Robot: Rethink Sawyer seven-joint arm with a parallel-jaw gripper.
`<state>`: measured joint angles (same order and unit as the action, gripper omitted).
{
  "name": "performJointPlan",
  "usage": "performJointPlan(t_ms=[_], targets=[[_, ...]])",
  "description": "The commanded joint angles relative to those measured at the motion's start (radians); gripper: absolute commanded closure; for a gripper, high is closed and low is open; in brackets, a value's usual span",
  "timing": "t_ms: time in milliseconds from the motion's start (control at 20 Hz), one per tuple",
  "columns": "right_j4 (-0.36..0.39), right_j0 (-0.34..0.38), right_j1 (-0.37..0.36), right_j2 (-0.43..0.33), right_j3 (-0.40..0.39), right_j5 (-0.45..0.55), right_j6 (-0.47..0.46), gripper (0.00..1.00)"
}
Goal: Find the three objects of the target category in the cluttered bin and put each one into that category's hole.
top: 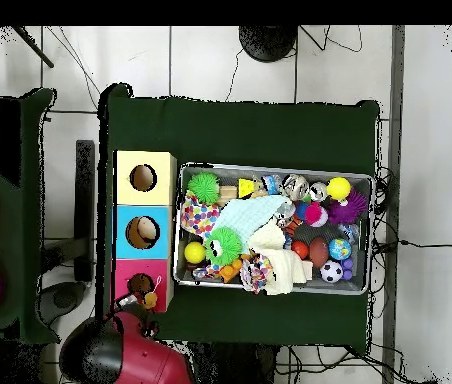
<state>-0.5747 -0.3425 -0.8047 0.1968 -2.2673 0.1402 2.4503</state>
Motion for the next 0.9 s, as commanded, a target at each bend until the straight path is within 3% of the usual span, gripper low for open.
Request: performJointPlan(t_ms=[50,400,650,900], targets=[[-0.021,0.043,0.098,-0.151,0.042,-0.138,0.213,1.00],[0.044,0.085,0.127,-0.169,0.047,-0.242,0.207,1.00],[0.127,0.213,0.107,-0.312,0.019,-0.312,0.250,1.00],[0.176,0.290,0.086,-0.411,0.010,-0.328,0.275,1.00]])
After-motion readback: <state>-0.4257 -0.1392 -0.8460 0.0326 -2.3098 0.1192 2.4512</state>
